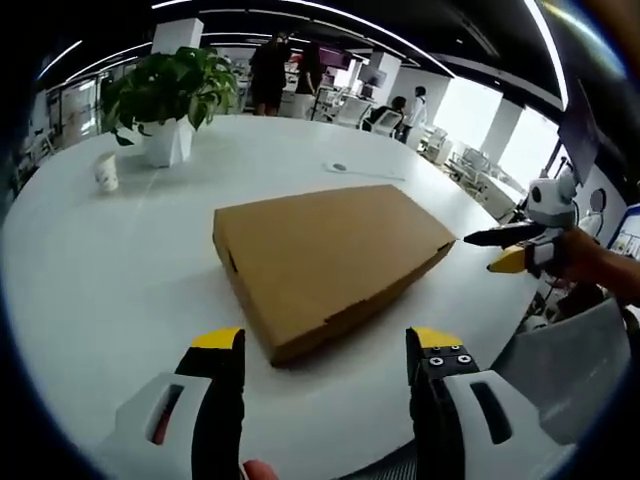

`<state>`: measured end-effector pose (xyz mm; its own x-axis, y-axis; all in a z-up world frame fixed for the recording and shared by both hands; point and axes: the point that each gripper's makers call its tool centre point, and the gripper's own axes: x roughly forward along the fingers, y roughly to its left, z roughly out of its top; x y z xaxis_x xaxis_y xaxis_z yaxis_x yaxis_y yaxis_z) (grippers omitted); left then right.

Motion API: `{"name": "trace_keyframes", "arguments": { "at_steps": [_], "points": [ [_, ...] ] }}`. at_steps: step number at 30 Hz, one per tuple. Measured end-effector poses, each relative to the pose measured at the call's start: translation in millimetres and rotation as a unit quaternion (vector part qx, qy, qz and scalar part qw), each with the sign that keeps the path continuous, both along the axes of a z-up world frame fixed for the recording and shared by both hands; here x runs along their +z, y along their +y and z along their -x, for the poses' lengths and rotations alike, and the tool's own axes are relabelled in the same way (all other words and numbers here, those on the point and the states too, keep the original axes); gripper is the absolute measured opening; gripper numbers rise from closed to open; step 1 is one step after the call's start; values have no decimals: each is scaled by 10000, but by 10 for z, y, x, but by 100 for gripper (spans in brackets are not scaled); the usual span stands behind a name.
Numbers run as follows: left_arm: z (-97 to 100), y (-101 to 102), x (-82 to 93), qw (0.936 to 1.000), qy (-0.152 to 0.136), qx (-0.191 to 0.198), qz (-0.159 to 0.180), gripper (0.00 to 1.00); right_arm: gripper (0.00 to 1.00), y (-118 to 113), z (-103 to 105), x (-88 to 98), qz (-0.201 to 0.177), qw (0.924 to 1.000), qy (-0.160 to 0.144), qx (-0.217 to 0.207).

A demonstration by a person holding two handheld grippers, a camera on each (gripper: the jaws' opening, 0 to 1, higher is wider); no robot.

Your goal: Operate the shoe box by opening the lid, removing the specified soft item, and placing it in the target area until the item is outside and the box remains undamaged.

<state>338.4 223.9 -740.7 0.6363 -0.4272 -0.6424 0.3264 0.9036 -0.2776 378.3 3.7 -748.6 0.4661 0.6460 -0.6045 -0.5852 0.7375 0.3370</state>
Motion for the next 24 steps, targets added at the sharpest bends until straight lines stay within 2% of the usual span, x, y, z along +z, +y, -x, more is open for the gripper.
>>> {"name": "trace_keyframes", "arguments": {
  "at_steps": [9, 24],
  "points": [
    [-44, 27, -118, 10000, 95, 18, -1, 66, 77, 7, -107, -147, -42, 9998, 132, -133],
    [-168, 7, -209, 9999, 128, -89, -57, 62, 67, 83, -292, -256, 47, 9999, 67, -95]
  ]
}}
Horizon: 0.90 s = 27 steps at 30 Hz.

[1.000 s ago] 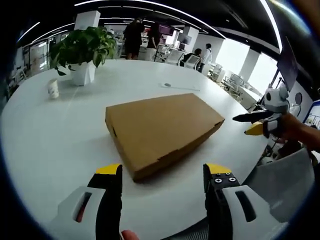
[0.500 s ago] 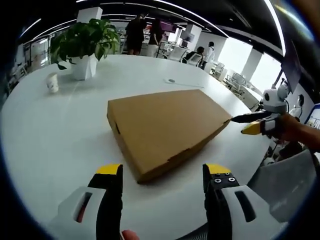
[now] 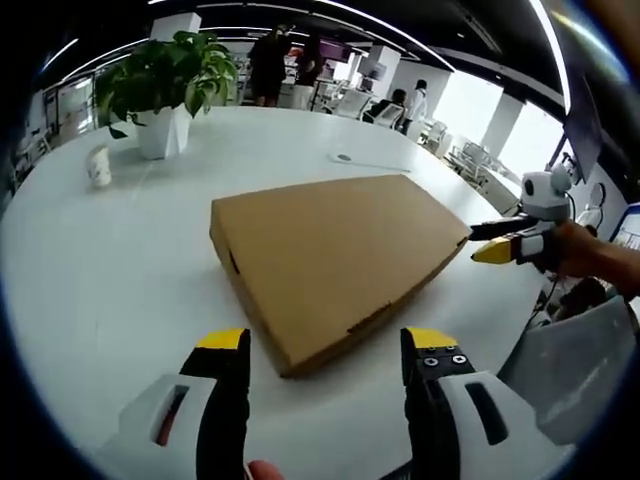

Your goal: Operate the shoe box by opening the lid, removing the specified soft item, and placing it in the target area until the item is outside and the box remains undamaged.

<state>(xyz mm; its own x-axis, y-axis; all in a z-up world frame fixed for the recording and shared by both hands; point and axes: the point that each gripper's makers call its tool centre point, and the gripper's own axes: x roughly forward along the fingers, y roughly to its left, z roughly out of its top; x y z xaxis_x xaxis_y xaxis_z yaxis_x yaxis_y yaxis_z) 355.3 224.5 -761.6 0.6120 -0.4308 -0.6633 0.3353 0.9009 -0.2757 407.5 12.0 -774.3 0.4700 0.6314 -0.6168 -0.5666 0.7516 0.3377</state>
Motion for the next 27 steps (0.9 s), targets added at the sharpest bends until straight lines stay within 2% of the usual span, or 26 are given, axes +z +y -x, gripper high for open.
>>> {"name": "trace_keyframes", "arguments": {
  "at_steps": [11, 14, 20, 27],
  "points": [
    [-63, -1, -53, 10000, 13, -54, -66, 58, 61, 32, -71, -30, 77, 9999, -70, 48],
    [-67, -9, -81, 9999, 24, -57, -80, 58, 58, 21, -76, -52, 231, 9996, -146, 119],
    [-87, 23, -91, 9999, 9, 50, -91, 52, 53, 14, -63, -61, 467, 9985, -245, 147],
    [-96, 9, -99, 9998, 13, 78, -158, 52, 52, 50, -31, -67, 608, 9976, -291, 158]
  ]
}}
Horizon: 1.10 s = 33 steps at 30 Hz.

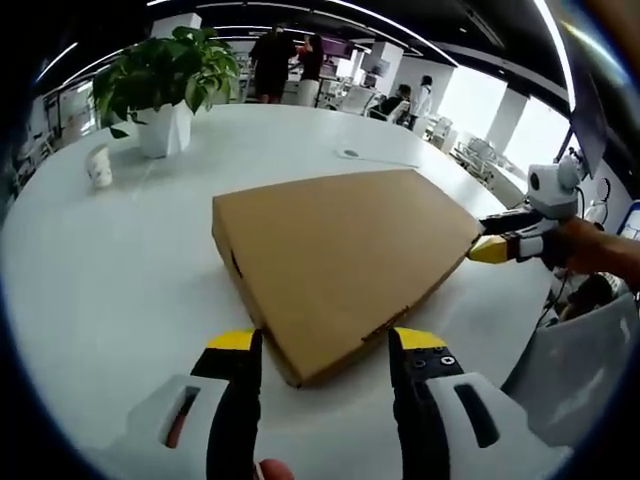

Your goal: Operate the shoe box by opening the lid, removing the specified soft item, and placing it in the target area until the item is outside and the box remains undamaged.

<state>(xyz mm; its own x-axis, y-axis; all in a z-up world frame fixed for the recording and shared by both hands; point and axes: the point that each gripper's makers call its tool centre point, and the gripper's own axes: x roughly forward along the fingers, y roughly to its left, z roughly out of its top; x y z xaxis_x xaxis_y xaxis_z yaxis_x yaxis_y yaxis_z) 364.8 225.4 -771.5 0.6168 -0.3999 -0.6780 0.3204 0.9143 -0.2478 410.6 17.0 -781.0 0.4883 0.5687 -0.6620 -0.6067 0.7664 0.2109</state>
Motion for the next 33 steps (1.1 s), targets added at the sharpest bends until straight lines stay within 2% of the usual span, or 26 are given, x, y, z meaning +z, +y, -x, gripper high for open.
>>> {"name": "trace_keyframes", "arguments": {
  "at_steps": [6, 11, 17, 33],
  "points": [
    [5, 5, 3, 10000, -50, 40, -14, 51, 52, 4, -8, 2, 92, 10000, -26, -12],
    [14, 2, 14, 9999, -72, 106, -27, 51, 52, 26, -1, -17, 368, 9993, -73, 6],
    [80, 53, 6, 9999, -77, 153, 6, 50, 52, 26, 0, -29, 384, 9992, -68, 93],
    [367, 296, 5, 9990, -89, 434, -17, 51, 52, 305, 140, -76, 382, 9988, -13, 314]
  ]
}}
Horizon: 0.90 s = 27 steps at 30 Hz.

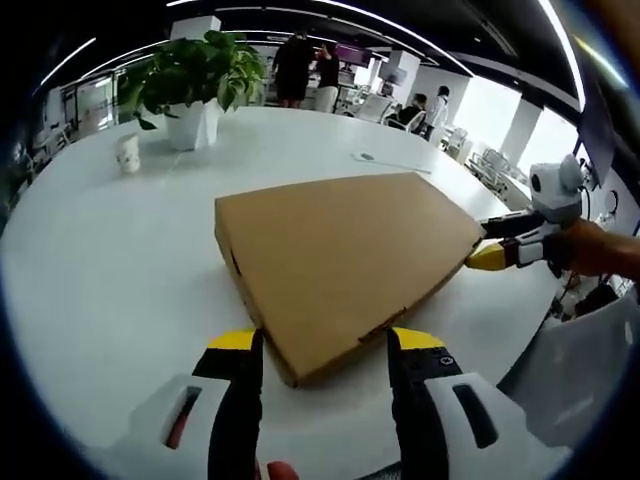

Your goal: Operate the shoe box by opening the lid, removing the specified soft item, and placing it in the target area until the item is outside and the box remains undamaged.

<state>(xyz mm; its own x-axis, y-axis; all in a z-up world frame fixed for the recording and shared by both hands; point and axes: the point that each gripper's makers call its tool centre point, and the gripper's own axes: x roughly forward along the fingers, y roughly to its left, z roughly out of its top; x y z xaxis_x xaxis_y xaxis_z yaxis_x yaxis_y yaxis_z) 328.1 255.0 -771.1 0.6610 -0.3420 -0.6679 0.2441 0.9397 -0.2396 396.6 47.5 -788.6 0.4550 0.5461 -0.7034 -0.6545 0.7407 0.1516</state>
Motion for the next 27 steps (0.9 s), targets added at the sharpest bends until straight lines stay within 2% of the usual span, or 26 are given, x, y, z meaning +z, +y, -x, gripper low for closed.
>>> {"name": "trace_keyframes", "arguments": {
  "at_steps": [8, 27],
  "points": [
    [82, 55, 14, 10000, -9, 43, -4, 51, 52, 60, 59, -4, -7, 10000, 26, 58],
    [70, 72, 136, 9996, -186, 159, 143, 50, 51, 66, 87, 125, -186, 9998, 2, -66]
  ]
}}
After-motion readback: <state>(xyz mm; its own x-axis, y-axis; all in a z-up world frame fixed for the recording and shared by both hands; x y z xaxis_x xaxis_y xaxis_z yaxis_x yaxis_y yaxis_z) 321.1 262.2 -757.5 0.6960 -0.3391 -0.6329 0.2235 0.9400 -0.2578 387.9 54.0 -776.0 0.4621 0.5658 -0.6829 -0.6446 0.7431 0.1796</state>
